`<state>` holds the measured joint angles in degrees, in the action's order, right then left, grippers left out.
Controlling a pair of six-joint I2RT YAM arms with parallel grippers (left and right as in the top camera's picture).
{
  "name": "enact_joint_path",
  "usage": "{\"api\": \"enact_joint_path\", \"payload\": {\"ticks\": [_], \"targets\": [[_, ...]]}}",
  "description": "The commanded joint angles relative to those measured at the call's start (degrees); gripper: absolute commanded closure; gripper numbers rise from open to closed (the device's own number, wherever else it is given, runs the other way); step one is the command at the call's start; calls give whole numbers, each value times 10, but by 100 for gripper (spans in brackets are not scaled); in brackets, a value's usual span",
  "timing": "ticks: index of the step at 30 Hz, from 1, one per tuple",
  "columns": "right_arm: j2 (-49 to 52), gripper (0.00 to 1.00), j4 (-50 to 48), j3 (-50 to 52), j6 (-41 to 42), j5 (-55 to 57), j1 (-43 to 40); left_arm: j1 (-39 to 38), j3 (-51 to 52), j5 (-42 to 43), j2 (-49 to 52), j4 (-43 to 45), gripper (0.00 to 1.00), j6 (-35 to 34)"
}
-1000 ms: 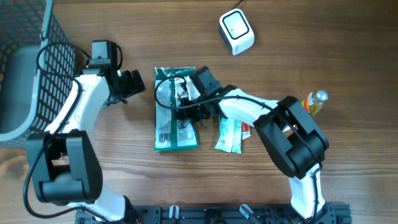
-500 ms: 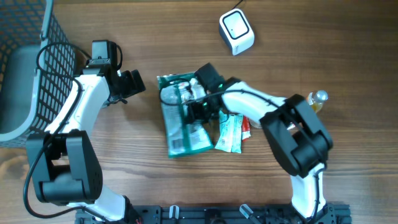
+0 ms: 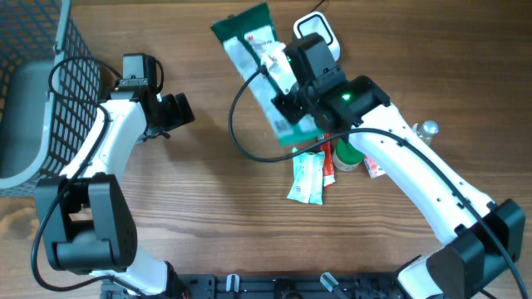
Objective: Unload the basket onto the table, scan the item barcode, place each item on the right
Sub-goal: 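Lift the green glove pack with the right gripper to the scanner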
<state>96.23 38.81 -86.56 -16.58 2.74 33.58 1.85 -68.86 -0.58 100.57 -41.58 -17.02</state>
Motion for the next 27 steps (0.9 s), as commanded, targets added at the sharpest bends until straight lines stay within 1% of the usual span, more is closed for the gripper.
{"api": "enact_joint_path", "payload": {"ticks": [1,5,7,10,12,16,19,21,23,27], "targets": [[6,96,-78,-2,-172,155,0,2,-4,-4,-2,0,0,1],[33,96,-189,-1,-293,254,-4,2,-4,-4,-2,0,0,1],[54,96,-254,-1,-335,291,-6,2,-4,-4,-2,0,0,1],[90,96,-332,-1,-401,301,-16,2,-4,-4,-2,0,0,1],[117,96,-376,-1,-433,311,-22,2,-4,-4,-2,0,0,1],[186,96,-519,-1,-482,380,-36,2,-4,-4,-2,0,0,1],[225,96,-596,-1,-523,395,-42,2,-4,-4,-2,0,0,1],[248,96,-633,-1,-539,395,-44,2,-4,-4,-2,0,0,1],[270,96,-667,-1,-539,394,-52,2,-4,-4,-2,0,0,1],[283,96,-666,-1,-504,362,-52,2,-4,-4,-2,0,0,1]]}}
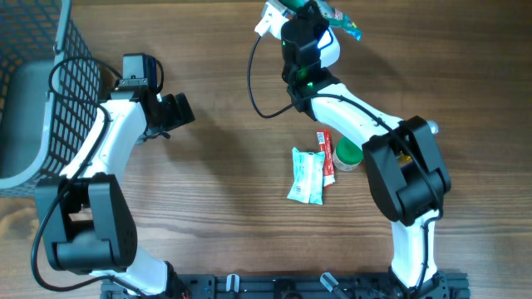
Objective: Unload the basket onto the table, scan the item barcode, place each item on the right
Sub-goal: 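Lift the green glove pack with the right gripper to the scanner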
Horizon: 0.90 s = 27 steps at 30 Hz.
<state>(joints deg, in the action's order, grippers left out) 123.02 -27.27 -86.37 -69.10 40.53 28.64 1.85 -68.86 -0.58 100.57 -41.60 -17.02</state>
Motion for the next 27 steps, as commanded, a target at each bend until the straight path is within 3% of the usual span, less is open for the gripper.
{"api": "enact_joint_path", "payload": {"ticks": [1,4,13,27], "targets": [[15,96,-5,-3,39,-21,-2,2,-4,-4,-2,0,0,1],[15,96,9,-3,109,-18,-2,2,-4,-4,-2,0,0,1],[50,96,10,-3,109,-18,-15,2,-4,-4,-2,0,0,1],[59,96,-20,-3,187,-16,16,2,-4,-4,-2,0,0,1]]}}
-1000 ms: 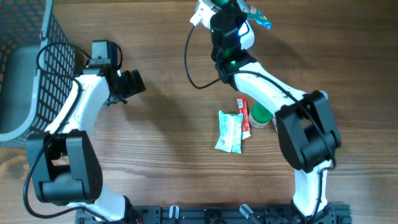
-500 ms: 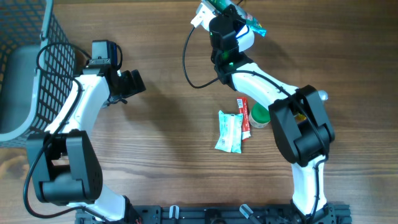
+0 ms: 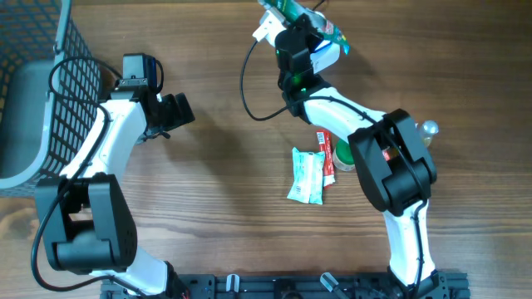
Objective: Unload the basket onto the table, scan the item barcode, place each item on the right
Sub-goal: 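Lift the green glove pack with the right gripper to the scanner, then lower the glove pack onto the table and release it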
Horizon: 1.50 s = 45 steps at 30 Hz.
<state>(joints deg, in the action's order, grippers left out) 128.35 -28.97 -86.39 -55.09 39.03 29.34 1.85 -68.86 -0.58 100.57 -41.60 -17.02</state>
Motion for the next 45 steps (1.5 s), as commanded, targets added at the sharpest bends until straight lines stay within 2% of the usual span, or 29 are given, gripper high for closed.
{"api": "enact_joint_path", "payload": {"ticks": [1,4,9,12,16,19,22,25,31,34,40,43,45], "targets": [[6,96,-3,-3,65,0,13,2,-4,-4,-2,0,0,1],[6,96,26,-3,128,3,26,2,-4,-4,-2,0,0,1],[6,96,149,-3,248,-22,21,2,-4,-4,-2,0,0,1],[5,96,161,-3,250,-26,13,2,-4,-4,-2,0,0,1],[-26,96,157,-3,192,-16,15,2,-4,-4,-2,0,0,1],[-83,96,175,-3,220,-17,21,2,-4,-4,-2,0,0,1],[-171,96,255,-3,313,-89,26,2,-4,-4,-2,0,0,1],[-247,96,389,-3,466,-246,26,2,-4,-4,-2,0,0,1],[-270,95,604,-1,715,-529,26,2,-4,-4,-2,0,0,1],[-266,95,676,24,782,-557,26,2,-4,-4,-2,0,0,1],[-266,94,693,98,852,-557,33,2,-4,-4,-2,0,0,1],[-266,87,694,111,861,-557,33,2,-4,-4,-2,0,0,1],[-266,69,693,111,862,-557,33,2,-4,-4,-2,0,0,1]]}}
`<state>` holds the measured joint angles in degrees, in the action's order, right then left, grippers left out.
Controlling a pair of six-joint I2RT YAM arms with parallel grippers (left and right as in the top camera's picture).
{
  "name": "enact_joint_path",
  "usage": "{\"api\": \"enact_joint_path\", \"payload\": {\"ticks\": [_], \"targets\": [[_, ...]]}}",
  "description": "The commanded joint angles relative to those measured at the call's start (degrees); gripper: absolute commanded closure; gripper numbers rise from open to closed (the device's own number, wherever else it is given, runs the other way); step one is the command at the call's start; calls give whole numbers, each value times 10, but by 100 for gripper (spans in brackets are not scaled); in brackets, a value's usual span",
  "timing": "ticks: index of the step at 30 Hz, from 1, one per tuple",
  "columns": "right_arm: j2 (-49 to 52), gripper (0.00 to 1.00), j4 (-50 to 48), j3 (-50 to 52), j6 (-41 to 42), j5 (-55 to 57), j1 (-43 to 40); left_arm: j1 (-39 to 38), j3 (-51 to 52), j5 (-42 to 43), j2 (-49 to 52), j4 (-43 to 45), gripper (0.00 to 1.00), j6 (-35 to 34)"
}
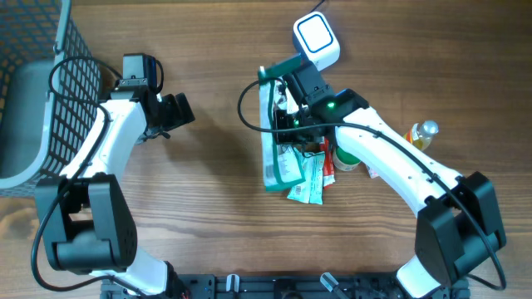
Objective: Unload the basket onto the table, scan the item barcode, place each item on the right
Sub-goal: 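Lower the glove pack onto the table and release it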
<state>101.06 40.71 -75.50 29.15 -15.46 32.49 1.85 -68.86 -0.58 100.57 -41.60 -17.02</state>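
A flat green and white packet (278, 149) hangs lengthwise over the pile of items at mid-table, its green top edge toward the back. My right gripper (288, 116) is shut on its upper part. The white barcode scanner (317, 37) stands at the back, a short way behind the gripper, with its pale window facing up. My left gripper (177, 111) hovers over bare wood at the left, open and holding nothing.
Under and beside the packet lie a small green and white sachet (306, 181), a red sachet (327, 154) and a green-capped container (349, 158). A small bottle (422, 133) lies further right. A dark wire basket (33, 58) fills the left edge.
My right gripper has moved with the packet from over the scanner at the back edge to nearer the front, above the pile. The scanner now shows uncovered. The left arm is unchanged.
At first my right gripper held the packet between the pile and the scanner. Then it held it at the back edge over the scanner at two moments, slightly shifted. Now the packet hangs over the pile. The left arm stayed still throughout.
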Motion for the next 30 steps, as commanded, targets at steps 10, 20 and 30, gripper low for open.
{"api": "enact_joint_path", "payload": {"ticks": [10,20,30], "targets": [[7,0,-3,2,19,-12,2,2,-4,-4,-2,0,0,1],[-14,0,-29,-43,-36,-5,-17,2,-4,-4,-2,0,0,1],[-12,0,-31,-43,-35,28,-19,2,-4,-4,-2,0,0,1]]}}
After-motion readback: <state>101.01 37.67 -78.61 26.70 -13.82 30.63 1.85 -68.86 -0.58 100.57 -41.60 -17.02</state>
